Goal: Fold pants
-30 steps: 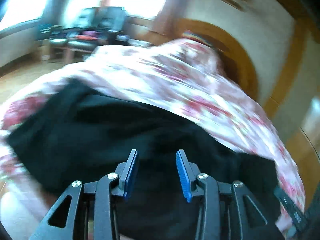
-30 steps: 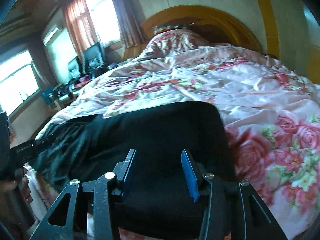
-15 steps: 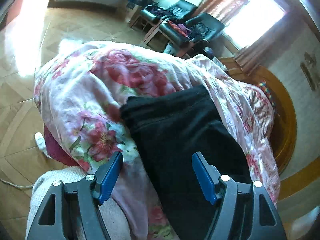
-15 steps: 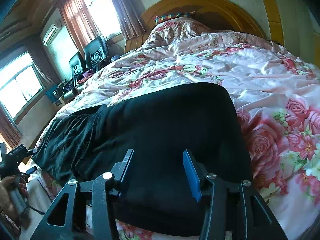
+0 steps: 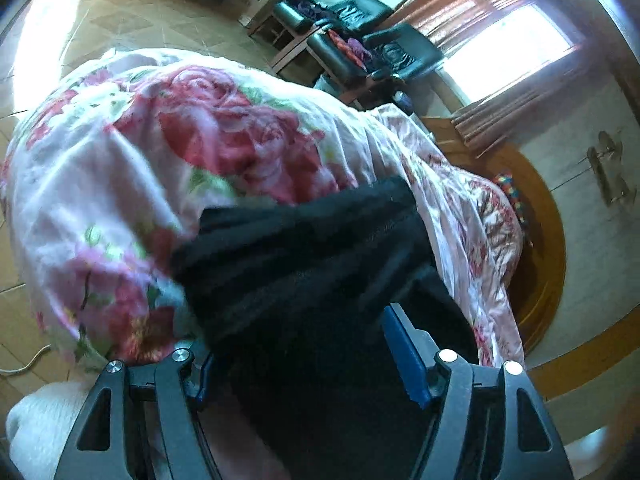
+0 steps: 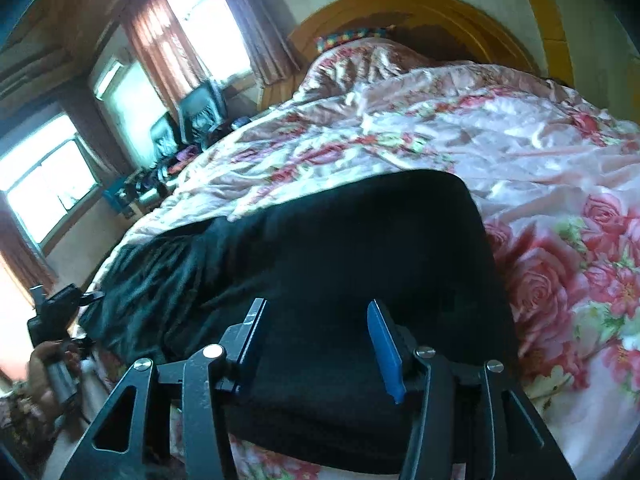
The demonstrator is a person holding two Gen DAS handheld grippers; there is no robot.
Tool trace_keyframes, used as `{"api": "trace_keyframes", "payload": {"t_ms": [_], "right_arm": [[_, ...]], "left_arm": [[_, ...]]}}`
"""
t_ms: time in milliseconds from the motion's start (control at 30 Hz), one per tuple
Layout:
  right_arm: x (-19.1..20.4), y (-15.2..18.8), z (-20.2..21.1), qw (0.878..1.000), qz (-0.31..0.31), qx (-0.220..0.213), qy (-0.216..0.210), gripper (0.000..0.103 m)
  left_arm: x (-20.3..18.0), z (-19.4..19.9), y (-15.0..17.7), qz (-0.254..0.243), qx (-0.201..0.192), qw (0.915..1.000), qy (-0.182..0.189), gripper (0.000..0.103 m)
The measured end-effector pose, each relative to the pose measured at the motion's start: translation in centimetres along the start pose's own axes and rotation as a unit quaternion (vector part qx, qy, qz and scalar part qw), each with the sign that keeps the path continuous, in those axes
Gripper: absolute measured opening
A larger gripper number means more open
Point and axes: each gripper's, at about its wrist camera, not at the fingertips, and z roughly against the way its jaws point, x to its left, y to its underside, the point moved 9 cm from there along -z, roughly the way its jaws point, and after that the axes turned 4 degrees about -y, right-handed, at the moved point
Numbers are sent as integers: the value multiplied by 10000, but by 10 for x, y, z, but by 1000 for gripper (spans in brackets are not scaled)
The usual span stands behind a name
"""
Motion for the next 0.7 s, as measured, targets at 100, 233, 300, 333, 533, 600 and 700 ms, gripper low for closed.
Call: {"api": "trace_keyframes", "payload": {"t_ms": [100,233,300,333,533,600,700], "right_arm": [[19,2,-3,9994,199,48,-270,52],[47,9,-13,9964,588,220,-575,52],[57,15,-18,9944,769,328,-651,52],[60,19,-21,9932,852,406,-680,52],[50,32,-35,9930,579,746,-704,57],[49,32,-35,9931,538,742,-726,57],[50,33,-34,9929,625,742,-691,58]], "left_arm": [[-1,-3,0,-185,-147,9990,-380,35],[0,15,-2,-217,-383,9987,-260,25],[-1,21,-2,-288,-462,9981,-277,21],[-1,24,-3,-305,-490,9980,-275,20],[-1,38,-5,-231,-635,9975,-194,15],[-4,46,-4,-238,-679,9974,-40,12],[-19,61,-2,-573,-843,9947,163,12]]}}
